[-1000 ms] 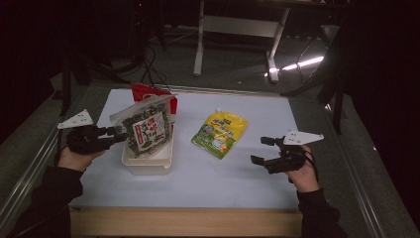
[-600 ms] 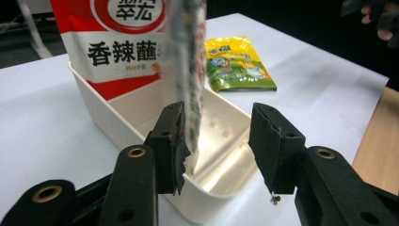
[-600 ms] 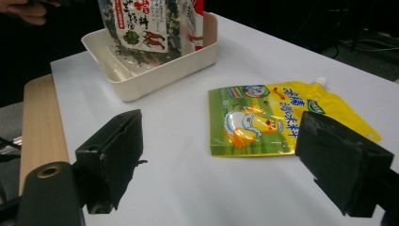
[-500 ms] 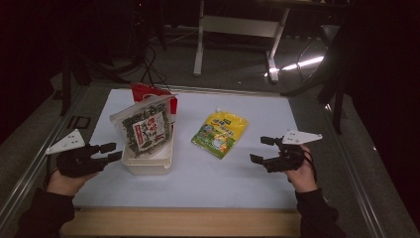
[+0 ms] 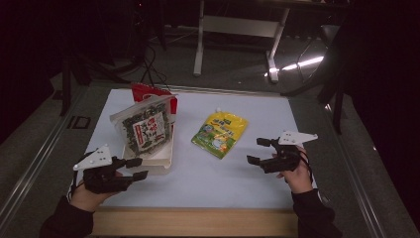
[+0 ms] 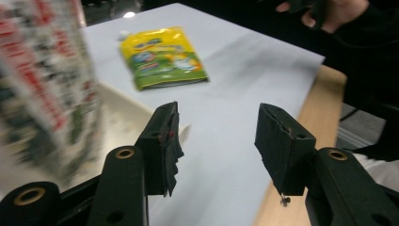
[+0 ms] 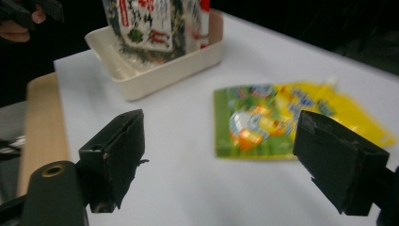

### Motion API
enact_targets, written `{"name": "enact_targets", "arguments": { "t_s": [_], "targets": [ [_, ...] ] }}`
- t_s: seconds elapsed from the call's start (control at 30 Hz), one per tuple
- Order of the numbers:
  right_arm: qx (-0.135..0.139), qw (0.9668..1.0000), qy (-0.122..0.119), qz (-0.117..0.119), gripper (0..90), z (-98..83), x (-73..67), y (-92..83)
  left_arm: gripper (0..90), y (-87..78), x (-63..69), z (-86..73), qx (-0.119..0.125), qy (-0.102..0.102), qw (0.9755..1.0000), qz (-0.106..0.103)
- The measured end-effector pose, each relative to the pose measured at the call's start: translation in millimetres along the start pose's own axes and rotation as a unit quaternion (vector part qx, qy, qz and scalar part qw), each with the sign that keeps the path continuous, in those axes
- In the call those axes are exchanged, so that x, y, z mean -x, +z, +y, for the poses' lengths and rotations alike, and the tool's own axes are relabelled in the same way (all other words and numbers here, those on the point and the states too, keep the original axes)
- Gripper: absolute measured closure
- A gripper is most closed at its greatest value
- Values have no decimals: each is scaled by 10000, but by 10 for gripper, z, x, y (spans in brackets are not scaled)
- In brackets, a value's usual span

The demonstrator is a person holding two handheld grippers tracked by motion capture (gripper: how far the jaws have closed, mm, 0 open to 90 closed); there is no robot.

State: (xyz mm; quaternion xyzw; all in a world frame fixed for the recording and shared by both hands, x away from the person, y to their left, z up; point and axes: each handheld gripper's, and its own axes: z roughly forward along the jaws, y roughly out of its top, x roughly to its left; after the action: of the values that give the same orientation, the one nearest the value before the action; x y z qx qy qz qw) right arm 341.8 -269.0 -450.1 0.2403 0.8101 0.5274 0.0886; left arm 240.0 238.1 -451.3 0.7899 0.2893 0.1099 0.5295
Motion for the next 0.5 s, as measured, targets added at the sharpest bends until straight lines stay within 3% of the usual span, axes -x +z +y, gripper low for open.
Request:
{"name": "enact_targets", "arguments": {
  "t_s": [0.13,0.37,0.43,0.5],
  "targets": [
    [-28,9999,28,-142,139,-10,-8,14,506,159,97,56,14,80,9997,-221],
    [-1,9993,120,-344,106,-29,-21,73,415,451,174,69,-91,117,9986,-515],
    [35,9992,125,-383,106,-27,-29,80,415,451,174,69,-91,117,9986,-515],
    [110,9992,135,-352,108,-15,-42,107,357,613,217,46,-168,107,9980,-606]
  ]
}}
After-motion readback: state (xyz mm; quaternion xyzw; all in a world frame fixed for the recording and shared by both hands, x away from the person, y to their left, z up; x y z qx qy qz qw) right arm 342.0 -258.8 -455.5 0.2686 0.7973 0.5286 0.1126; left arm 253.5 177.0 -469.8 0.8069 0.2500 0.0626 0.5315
